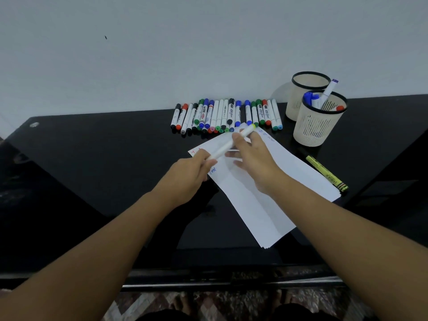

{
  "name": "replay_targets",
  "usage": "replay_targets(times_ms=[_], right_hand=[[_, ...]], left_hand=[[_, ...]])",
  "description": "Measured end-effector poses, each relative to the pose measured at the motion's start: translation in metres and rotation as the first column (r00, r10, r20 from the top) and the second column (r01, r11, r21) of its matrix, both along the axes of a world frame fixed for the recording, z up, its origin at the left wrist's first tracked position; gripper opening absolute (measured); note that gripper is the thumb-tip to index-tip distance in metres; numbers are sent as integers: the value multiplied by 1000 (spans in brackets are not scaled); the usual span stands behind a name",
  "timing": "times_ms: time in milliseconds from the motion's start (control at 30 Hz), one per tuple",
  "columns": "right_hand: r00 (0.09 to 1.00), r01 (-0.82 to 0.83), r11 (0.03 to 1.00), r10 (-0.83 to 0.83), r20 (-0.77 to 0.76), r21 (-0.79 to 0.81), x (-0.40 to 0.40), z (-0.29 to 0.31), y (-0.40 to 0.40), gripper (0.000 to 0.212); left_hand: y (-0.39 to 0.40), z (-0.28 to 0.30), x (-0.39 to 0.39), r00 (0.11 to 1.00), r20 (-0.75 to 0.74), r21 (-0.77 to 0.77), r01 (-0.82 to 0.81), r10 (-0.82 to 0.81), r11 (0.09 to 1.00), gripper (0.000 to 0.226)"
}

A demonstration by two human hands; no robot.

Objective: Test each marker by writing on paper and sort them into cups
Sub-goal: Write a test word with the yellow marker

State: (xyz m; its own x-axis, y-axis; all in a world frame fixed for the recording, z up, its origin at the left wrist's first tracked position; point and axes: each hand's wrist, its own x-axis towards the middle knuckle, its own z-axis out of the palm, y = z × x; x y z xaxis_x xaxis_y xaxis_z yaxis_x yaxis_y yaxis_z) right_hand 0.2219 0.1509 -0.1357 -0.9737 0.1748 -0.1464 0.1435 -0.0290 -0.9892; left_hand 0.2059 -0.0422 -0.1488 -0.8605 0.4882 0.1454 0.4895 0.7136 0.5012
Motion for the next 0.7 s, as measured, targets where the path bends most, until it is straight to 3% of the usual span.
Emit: replay_targets(times_ms=[100, 200, 333, 433, 567, 700], right_hand=[[999, 37, 959, -40, -4, -283, -6, 8, -4, 23], [997, 61, 960, -70, -25, -274, -9, 13, 0, 27], [994, -86, 986, 95, -56, 143, -5, 20, 9, 35], [969, -202, 867, 245, -37, 455, 2, 20, 11, 36], [952, -214, 763, 302, -44, 610, 7, 16, 16, 33], [938, -212, 518, 346, 24, 829, 6, 5, 21, 40]], left_hand=[[5, 3, -1, 999, 14, -47, 32, -31, 998, 35], [3, 13, -6, 997, -82, 79, -6, 12, 997, 38], [3, 34, -19, 986, -151, 279, -29, 74, 960, 41], [8, 44, -26, 985, -163, 272, -13, 60, 962, 44], [10, 40, -26, 989, -143, 220, 68, -37, 973, 44], [11, 33, -22, 988, -89, 113, 132, -123, 985, 38]])
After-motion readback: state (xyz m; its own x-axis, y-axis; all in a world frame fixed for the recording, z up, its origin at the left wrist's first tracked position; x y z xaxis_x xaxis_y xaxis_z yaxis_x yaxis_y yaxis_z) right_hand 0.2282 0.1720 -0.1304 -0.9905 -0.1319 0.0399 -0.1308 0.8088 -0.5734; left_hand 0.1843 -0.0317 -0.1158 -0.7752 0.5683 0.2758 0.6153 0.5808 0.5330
